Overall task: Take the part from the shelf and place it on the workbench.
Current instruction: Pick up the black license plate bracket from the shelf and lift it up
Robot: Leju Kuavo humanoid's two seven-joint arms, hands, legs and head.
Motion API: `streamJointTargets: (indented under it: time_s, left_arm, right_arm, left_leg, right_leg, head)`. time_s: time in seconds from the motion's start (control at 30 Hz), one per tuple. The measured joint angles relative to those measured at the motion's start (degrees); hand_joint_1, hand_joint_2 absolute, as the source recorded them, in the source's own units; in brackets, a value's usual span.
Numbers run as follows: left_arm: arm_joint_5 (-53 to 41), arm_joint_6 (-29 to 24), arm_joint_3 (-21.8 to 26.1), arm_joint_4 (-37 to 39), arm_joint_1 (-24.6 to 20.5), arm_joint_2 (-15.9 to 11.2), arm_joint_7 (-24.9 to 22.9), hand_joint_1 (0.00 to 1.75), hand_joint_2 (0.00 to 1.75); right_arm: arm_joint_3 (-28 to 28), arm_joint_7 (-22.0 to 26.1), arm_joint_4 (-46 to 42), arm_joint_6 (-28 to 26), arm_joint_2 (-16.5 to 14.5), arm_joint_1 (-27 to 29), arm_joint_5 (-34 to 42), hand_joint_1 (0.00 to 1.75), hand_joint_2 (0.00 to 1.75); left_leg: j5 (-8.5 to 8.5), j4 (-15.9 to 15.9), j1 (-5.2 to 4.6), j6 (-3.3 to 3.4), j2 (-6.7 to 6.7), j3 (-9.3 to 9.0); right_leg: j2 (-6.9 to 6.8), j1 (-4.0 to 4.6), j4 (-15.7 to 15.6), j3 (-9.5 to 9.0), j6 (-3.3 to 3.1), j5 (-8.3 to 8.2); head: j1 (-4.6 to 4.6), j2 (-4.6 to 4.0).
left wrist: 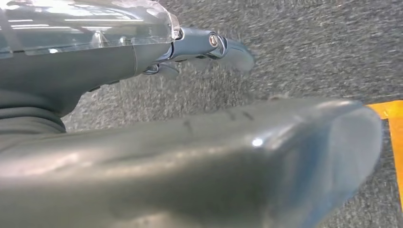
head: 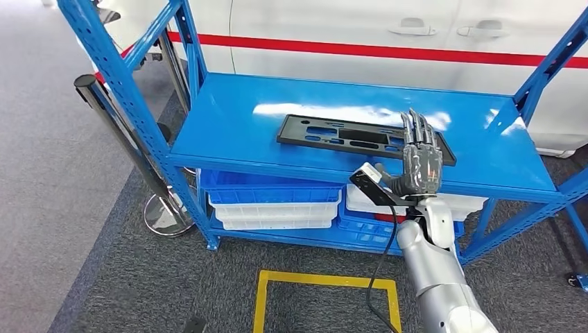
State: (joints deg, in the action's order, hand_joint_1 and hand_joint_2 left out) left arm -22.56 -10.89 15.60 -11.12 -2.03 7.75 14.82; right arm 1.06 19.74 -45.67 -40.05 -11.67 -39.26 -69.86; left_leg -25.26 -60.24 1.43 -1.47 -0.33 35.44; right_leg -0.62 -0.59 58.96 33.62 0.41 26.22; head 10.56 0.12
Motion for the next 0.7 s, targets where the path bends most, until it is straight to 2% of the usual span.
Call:
streamJointTargets:
  time_s: [0.07, 0.13, 0.17, 0.23, 0.27, 0.3, 0.33, 0.37, 0.4, 0.47, 0.5, 0.57, 0.63, 0.67, 0.7]
  left_arm:
    - [-0.07, 0.10, 0.03, 0.01, -0.01, -0.04, 0.15, 0.00, 0.00]
    - [-0.06, 0.13, 0.07, 0.00, -0.01, -0.06, 0.20, 0.00, 0.00]
    - [-0.06, 0.14, 0.08, 0.00, -0.04, -0.06, 0.21, 0.00, 0.00]
    - [-0.06, 0.14, 0.10, 0.00, -0.09, -0.06, 0.22, 0.00, 0.00]
    - [-0.06, 0.14, 0.10, 0.01, -0.10, -0.06, 0.22, 0.00, 0.00]
    - [-0.06, 0.15, 0.12, 0.01, -0.09, -0.07, 0.26, 0.00, 0.00]
    - [-0.06, 0.15, 0.14, 0.01, -0.09, -0.08, 0.34, 0.00, 0.00]
    - [-0.06, 0.15, 0.16, 0.01, -0.10, -0.08, 0.46, 0.00, 0.00]
    - [-0.07, 0.15, 0.17, 0.01, -0.11, -0.04, 0.60, 0.00, 0.00]
    - [-0.11, 0.14, 0.20, 0.02, -0.22, 0.12, 0.79, 0.00, 0.00]
    - [-0.15, 0.13, 0.22, 0.02, -0.27, 0.19, 0.80, 0.00, 0.00]
    - [-0.30, 0.14, 0.23, 0.02, -0.36, 0.25, 0.68, 0.00, 0.00]
    - [-0.71, 0.16, 0.23, 0.02, -0.36, 0.23, 0.44, 0.00, 0.00]
    - [-0.95, 0.17, 0.23, 0.02, -0.38, 0.21, 0.31, 0.00, 0.00]
    - [-1.14, 0.20, 0.23, 0.02, -0.37, 0.17, 0.20, 0.00, 0.00]
  right_arm:
    - [0.19, -0.07, 0.04, -0.02, 0.74, 0.52, 0.69, 0.00, 1.75]
    - [0.32, -0.14, 0.06, -0.03, 1.38, 0.75, 1.04, 0.00, 1.75]
    - [0.41, -0.15, 0.06, -0.03, 1.66, 0.78, 1.11, 0.00, 1.75]
    - [0.54, -0.15, 0.10, -0.03, 2.13, 1.06, 1.16, 0.00, 1.75]
    - [0.55, -0.19, 0.13, -0.03, 2.31, 1.34, 1.15, 0.00, 1.75]
    - [0.56, -0.32, 0.17, -0.02, 2.45, 1.65, 1.04, 0.00, 1.75]
    - [0.56, -0.56, 0.22, -0.02, 2.53, 1.88, 0.84, 0.00, 1.75]
    - [0.56, -0.84, 0.27, -0.02, 2.59, 2.01, 0.56, 0.00, 1.75]
    - [0.56, -1.18, 0.32, -0.02, 2.61, 2.05, 0.24, 0.00, 1.75]
    - [0.55, -1.77, 0.40, -0.02, 2.62, 2.17, -0.37, 0.00, 1.75]
    - [0.51, -2.04, 0.44, -0.02, 2.61, 2.35, -0.69, 0.00, 1.75]
    - [0.37, -2.54, 0.50, -0.02, 2.57, 2.91, -1.26, 0.00, 1.75]
    - [0.14, -2.97, 0.48, -0.05, 2.43, 3.55, -1.68, 0.00, 1.75]
    - [-0.02, -3.18, 0.46, -0.07, 2.32, 3.79, -1.89, 0.00, 1.75]
    - [-0.26, -3.44, 0.46, -0.08, 2.21, 4.07, -2.16, 0.00, 1.75]
  left_leg:
    - [-0.05, 0.10, -0.19, 1.39, -0.08, -0.02]
    - [0.00, 0.34, -0.17, 2.25, -0.07, -0.20]
    - [0.01, 0.45, -0.11, 2.56, -0.06, -0.30]
    - [-0.12, 0.48, -0.22, 2.96, -0.07, -0.37]
    - [-0.19, 0.47, -0.30, 3.08, -0.10, -0.41]
    - [-0.29, 0.47, -0.40, 3.18, -0.17, -0.50]
    - [-0.40, 0.47, -0.52, 3.23, -0.27, -0.66]
    - [-0.52, 0.48, -0.65, 3.25, -0.39, -0.88]
    - [-0.66, 0.52, -0.72, 3.25, -0.49, -1.10]
    - [-0.88, 0.59, -0.85, 3.00, -0.61, -1.29]
    - [-0.95, 0.67, -0.79, 2.76, -0.63, -1.28]
    - [-0.97, 1.05, -0.72, 2.08, -0.65, -1.51]
    - [-1.73, 0.27, -0.84, 1.50, -0.45, -1.52]
    - [-2.82, -1.62, -0.90, 1.25, -0.35, -0.79]
    - [-4.38, -4.83, -0.84, 1.08, -0.22, 0.71]
  right_leg:
    - [0.05, -0.05, -0.01, 0.08, 0.52, 0.09]
    - [0.08, -0.25, 1.44, 0.66, 1.06, 1.20]
    - [0.13, -0.30, 3.76, 1.79, 1.29, 2.50]
    - [0.22, -0.30, 11.30, 5.80, 1.58, 5.68]
    - [0.25, -0.29, 14.70, 7.85, 1.61, 6.59]
    - [0.28, -0.28, 16.35, 9.12, 1.52, 6.40]
    - [0.31, -0.22, 15.75, 9.27, 1.29, 5.11]
    - [0.37, -0.10, 12.93, 8.28, 0.90, 2.94]
    - [0.49, 0.13, 8.65, 6.54, 0.28, 0.50]
    - [0.61, 0.72, 1.89, 3.62, -0.90, -2.23]
    - [0.63, 0.99, 0.31, 2.97, -1.28, -2.56]
    - [0.57, 1.17, -0.37, 2.66, -1.48, -2.47]
    - [0.41, 0.79, -1.54, 1.69, -1.52, -2.70]
    - [0.32, 0.55, -2.13, 1.17, -1.57, -2.80]
    - [0.23, 0.39, -2.43, 0.76, -1.64, -2.80]
  head:
    - [-0.03, 0.01]
    - [-0.04, 0.01]
    - [-0.04, 0.01]
    - [-0.04, 0.01]
    - [-0.04, 0.01]
    - [-0.03, 0.01]
    - [-0.04, 0.00]
    - [-0.03, 0.01]
    - [-0.03, 0.01]
    - [-0.04, 0.01]
    - [-0.04, 0.01]
    - [-0.04, 0.01]
    - [-0.02, 0.01]
    - [-0.02, 0.00]
    - [-0.01, 0.00]
